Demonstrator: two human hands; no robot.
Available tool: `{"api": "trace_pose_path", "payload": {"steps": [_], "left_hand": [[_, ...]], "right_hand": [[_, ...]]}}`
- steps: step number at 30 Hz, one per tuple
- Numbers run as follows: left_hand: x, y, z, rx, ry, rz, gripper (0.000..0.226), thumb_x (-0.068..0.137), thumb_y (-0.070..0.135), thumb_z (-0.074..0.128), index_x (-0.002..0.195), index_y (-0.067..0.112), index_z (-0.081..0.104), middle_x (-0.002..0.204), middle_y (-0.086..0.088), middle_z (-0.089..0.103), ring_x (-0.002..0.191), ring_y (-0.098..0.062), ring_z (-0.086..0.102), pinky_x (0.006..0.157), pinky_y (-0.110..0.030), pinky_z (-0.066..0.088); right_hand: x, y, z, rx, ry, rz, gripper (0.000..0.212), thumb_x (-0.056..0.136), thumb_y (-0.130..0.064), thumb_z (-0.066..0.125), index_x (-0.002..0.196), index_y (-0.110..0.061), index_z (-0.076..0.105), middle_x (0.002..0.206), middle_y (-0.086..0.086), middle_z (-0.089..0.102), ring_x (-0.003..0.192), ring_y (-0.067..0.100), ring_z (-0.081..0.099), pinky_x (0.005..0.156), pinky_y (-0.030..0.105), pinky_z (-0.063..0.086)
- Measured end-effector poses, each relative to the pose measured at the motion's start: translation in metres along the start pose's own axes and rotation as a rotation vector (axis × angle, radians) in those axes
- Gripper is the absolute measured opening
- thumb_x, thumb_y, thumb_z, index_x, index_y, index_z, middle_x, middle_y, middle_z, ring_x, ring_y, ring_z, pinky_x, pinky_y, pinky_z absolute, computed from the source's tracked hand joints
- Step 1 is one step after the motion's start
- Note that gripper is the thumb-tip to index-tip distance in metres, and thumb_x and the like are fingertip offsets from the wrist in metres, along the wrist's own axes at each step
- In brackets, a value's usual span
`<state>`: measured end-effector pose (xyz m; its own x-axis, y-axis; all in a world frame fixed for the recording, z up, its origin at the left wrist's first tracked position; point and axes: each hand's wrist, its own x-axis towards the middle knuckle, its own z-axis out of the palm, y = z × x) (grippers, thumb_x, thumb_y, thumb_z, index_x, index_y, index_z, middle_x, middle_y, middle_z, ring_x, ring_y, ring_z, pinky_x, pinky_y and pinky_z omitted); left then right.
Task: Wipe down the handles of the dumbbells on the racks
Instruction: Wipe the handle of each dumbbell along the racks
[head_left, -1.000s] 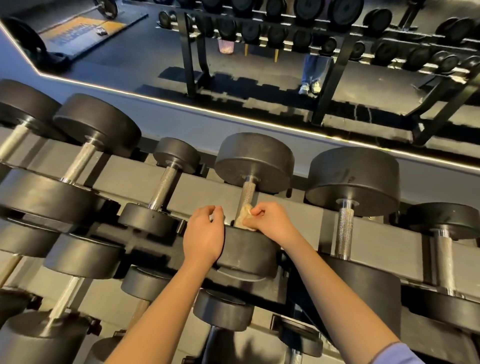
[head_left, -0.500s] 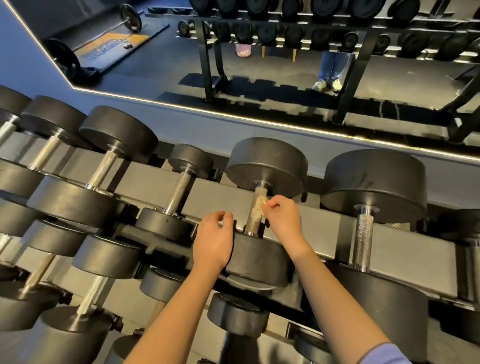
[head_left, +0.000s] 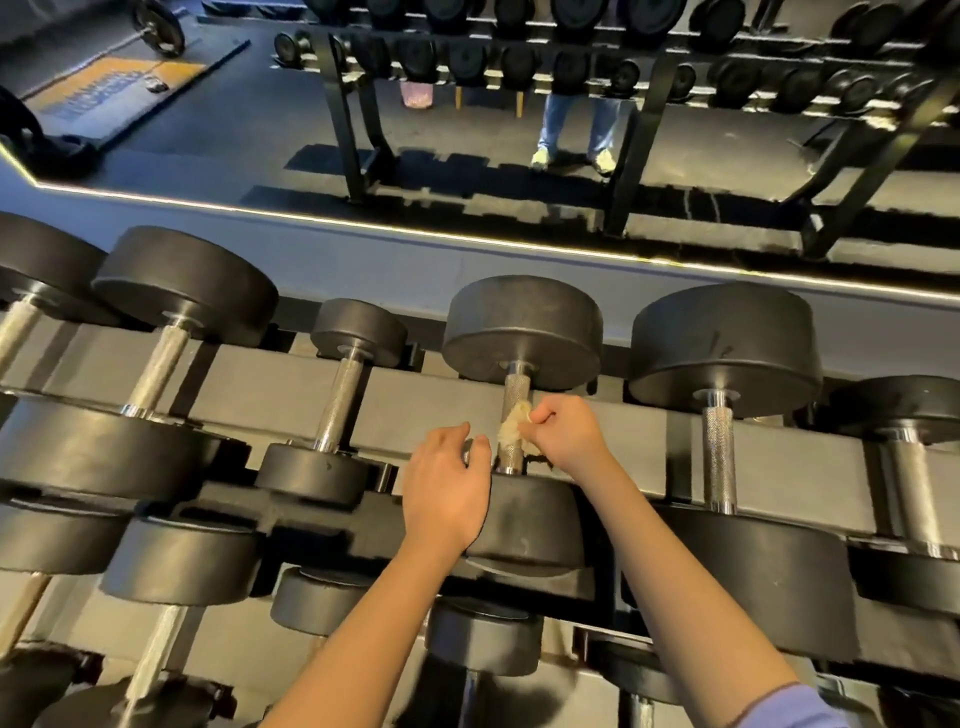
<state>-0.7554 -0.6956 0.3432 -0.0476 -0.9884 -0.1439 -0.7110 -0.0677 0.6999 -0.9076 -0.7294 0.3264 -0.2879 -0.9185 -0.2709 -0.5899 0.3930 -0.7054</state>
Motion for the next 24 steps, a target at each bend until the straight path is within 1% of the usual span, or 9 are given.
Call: {"api": "trace_pose_path", "payload": {"steps": [3, 5, 7, 9, 13, 17, 19, 21, 24], "left_hand": [[0.006, -0.003, -0.005, 0.018, -0.084, 0.119, 0.045, 0.101, 0.035, 0.036, 0.139, 0.015, 0.047, 0.139, -0.002, 0.05, 0.129, -0.016, 0.041, 0.107, -0.028, 0.028], [0.007, -0.002, -0.007, -0.023, -0.101, 0.116, 0.043, 0.102, 0.036, 0.035, 0.14, 0.019, 0.046, 0.138, 0.003, 0.05, 0.128, -0.012, 0.041, 0.103, -0.024, 0.028], [0.006, -0.001, -0.008, -0.072, -0.102, 0.089, 0.039, 0.102, 0.035, 0.034, 0.136, 0.02, 0.048, 0.133, 0.005, 0.052, 0.122, -0.008, 0.043, 0.097, -0.022, 0.03], [0.006, -0.002, -0.008, -0.12, -0.108, 0.09, 0.039, 0.102, 0.036, 0.032, 0.133, 0.02, 0.05, 0.131, 0.004, 0.053, 0.118, -0.005, 0.043, 0.094, -0.021, 0.03], [0.008, -0.007, -0.005, -0.154, -0.121, 0.097, 0.044, 0.101, 0.038, 0.032, 0.14, 0.024, 0.044, 0.136, 0.008, 0.049, 0.126, -0.007, 0.041, 0.102, -0.023, 0.03], [0.009, -0.006, -0.005, -0.113, -0.117, 0.094, 0.043, 0.101, 0.037, 0.032, 0.14, 0.023, 0.044, 0.137, 0.008, 0.049, 0.127, -0.008, 0.042, 0.101, -0.023, 0.031], [0.009, -0.006, -0.005, -0.116, -0.129, 0.091, 0.043, 0.101, 0.036, 0.033, 0.14, 0.023, 0.044, 0.137, 0.008, 0.049, 0.127, -0.008, 0.041, 0.101, -0.024, 0.032], [0.008, -0.006, -0.006, -0.134, -0.137, 0.081, 0.042, 0.101, 0.035, 0.034, 0.141, 0.024, 0.043, 0.137, 0.009, 0.048, 0.126, -0.007, 0.041, 0.101, -0.023, 0.03], [0.007, -0.006, -0.006, -0.163, -0.112, 0.068, 0.041, 0.102, 0.035, 0.035, 0.139, 0.024, 0.045, 0.135, 0.01, 0.05, 0.125, -0.004, 0.041, 0.099, -0.018, 0.027]], "right_hand": [[-0.004, -0.001, 0.002, -0.075, -0.036, 0.079, 0.028, 0.079, -0.007, 0.065, 0.056, -0.017, 0.053, 0.066, 0.001, 0.054, 0.067, 0.015, 0.052, 0.067, 0.026, 0.041], [-0.003, -0.004, 0.0, -0.054, -0.028, 0.1, 0.023, 0.082, -0.008, 0.065, 0.06, -0.013, 0.059, 0.071, 0.002, 0.057, 0.07, 0.014, 0.053, 0.07, 0.026, 0.043], [0.0, -0.006, -0.004, 0.006, 0.025, 0.111, 0.02, 0.082, -0.004, 0.064, 0.063, -0.01, 0.064, 0.072, 0.0, 0.058, 0.074, 0.013, 0.054, 0.071, 0.024, 0.046], [0.005, -0.009, -0.005, 0.099, 0.129, 0.125, 0.028, 0.082, 0.003, 0.059, 0.06, -0.015, 0.061, 0.069, -0.003, 0.058, 0.076, 0.014, 0.055, 0.067, 0.017, 0.045], [0.01, -0.014, -0.002, 0.206, 0.247, 0.115, 0.016, 0.084, 0.0, 0.06, 0.074, -0.006, 0.071, 0.072, 0.0, 0.064, 0.077, 0.015, 0.06, 0.073, 0.028, 0.05], [-0.001, -0.007, -0.004, 0.126, 0.174, -0.001, 0.008, 0.082, 0.0, 0.068, 0.075, 0.0, 0.071, 0.071, 0.003, 0.063, 0.074, 0.014, 0.057, 0.073, 0.028, 0.048], [-0.009, -0.004, -0.003, 0.08, 0.077, 0.045, 0.01, 0.083, -0.005, 0.069, 0.074, -0.007, 0.069, 0.069, -0.004, 0.059, 0.072, 0.011, 0.056, 0.074, 0.027, 0.048], [-0.009, -0.002, 0.001, 0.045, 0.05, 0.078, 0.012, 0.084, -0.008, 0.069, 0.073, -0.011, 0.069, 0.071, -0.003, 0.061, 0.072, 0.009, 0.057, 0.074, 0.025, 0.047], [0.006, -0.005, 0.001, 0.027, 0.224, -0.029, 0.011, 0.082, -0.002, 0.067, 0.072, -0.003, 0.073, 0.075, 0.007, 0.067, 0.072, 0.014, 0.058, 0.071, 0.023, 0.047]]}}
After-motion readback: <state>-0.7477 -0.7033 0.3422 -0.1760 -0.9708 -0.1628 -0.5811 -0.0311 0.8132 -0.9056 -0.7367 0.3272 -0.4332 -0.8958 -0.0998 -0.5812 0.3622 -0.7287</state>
